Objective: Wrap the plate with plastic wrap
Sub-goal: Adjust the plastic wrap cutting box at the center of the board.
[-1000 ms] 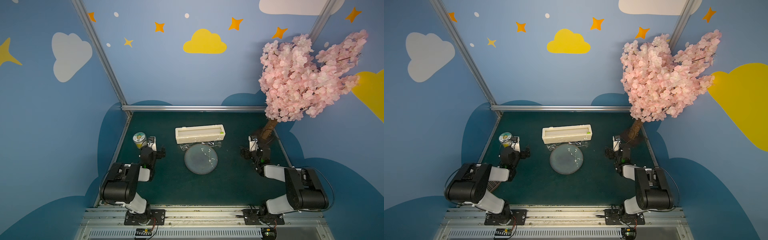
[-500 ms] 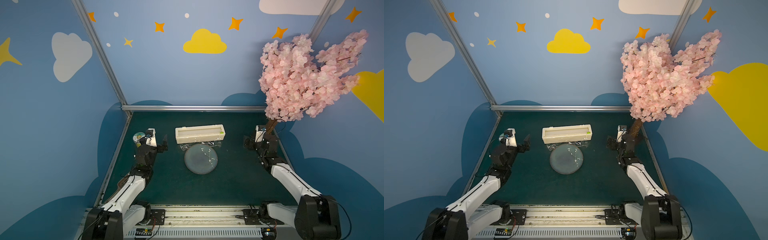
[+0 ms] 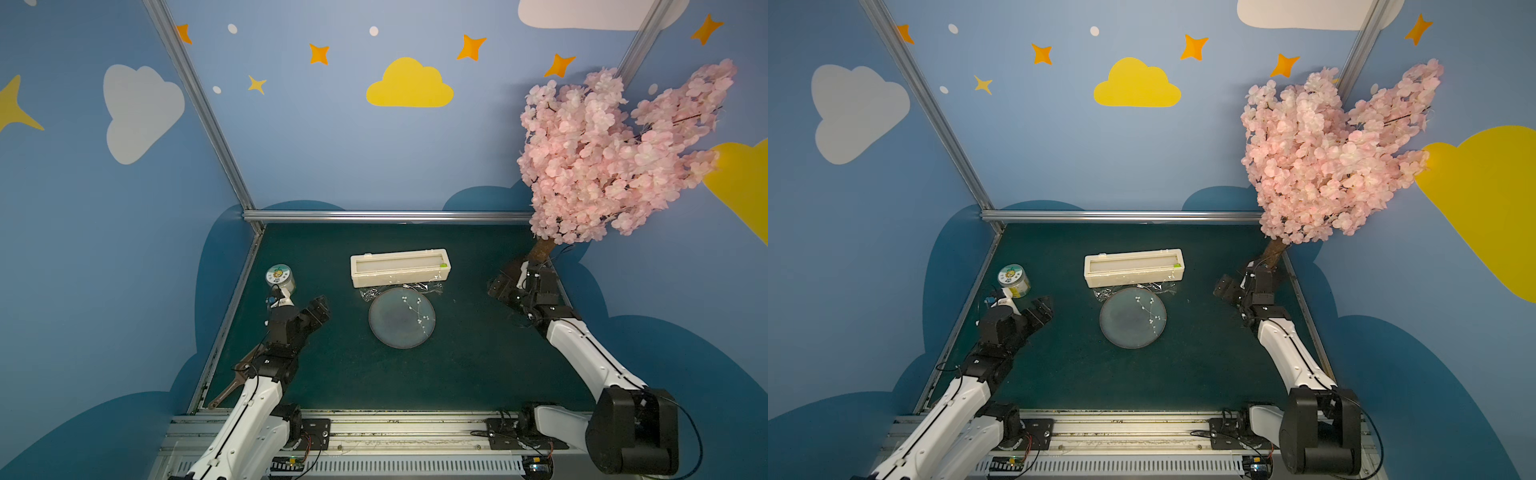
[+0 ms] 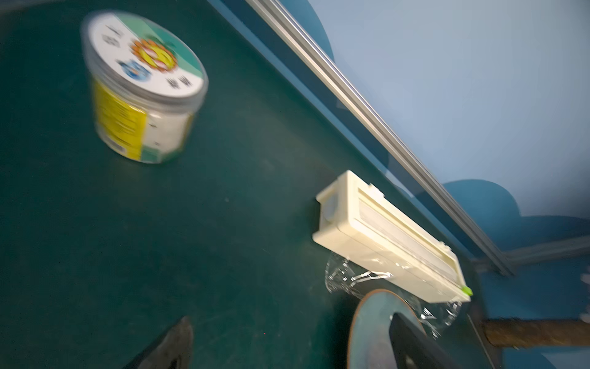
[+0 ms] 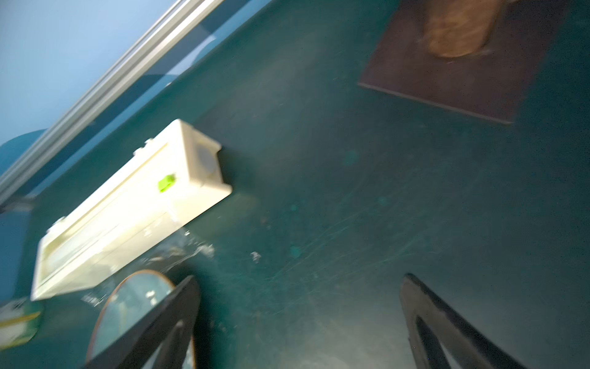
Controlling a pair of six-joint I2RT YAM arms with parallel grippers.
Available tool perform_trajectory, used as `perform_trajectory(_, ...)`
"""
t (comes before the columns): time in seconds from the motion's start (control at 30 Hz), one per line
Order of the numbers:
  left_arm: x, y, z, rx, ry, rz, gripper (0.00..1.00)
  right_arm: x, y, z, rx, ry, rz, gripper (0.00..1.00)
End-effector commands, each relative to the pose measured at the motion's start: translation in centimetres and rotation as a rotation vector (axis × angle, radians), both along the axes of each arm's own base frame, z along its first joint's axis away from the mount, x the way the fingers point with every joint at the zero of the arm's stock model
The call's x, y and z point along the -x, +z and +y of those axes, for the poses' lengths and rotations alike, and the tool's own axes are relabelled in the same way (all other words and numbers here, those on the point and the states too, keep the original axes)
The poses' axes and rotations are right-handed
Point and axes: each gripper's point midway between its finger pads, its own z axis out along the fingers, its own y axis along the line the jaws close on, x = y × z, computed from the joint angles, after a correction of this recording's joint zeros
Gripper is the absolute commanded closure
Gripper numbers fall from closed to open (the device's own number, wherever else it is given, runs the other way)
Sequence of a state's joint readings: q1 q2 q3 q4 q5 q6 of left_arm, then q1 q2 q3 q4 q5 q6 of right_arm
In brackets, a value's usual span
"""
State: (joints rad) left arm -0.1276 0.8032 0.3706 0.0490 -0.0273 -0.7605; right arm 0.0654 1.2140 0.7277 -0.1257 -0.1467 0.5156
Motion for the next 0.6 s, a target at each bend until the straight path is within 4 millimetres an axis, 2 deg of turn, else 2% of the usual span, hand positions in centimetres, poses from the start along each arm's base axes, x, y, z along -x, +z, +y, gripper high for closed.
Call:
perform_trajectory(0.0, -0.7, 1.3, -4.7, 0.163, -0.211, 0.003, 0.07, -0.1, 1.5, 5.2, -0.177, 0.234, -0.07, 0.03)
perform_trajectory(0.13, -1.6, 0.3, -7.7, 0.215, -0.342, 0.071, 0.08, -0.4, 1.1, 8.9, -0.255, 0.368, -0.043, 0.05)
perform_trajectory(0.23, -3.0, -0.1, -9.1, 0.215, -0.399, 0.108, 0.08, -0.6, 0.5, 11.6, -0.282, 0.45, 0.0, 0.06)
perform_trajectory(0.33, -4.8, -0.7, -9.6, 0.199, -0.416, 0.143, 0.08, -1.3, -0.2, 13.2, -0.331, 0.482, 0.03, 0.06)
perform_trajectory(0.57, -9.7, -2.1, -10.8, 0.18, -0.447, 0.223, 0.08, -3.6, -1.5, 15.4, -0.393, 0.506, 0.058, 0.08)
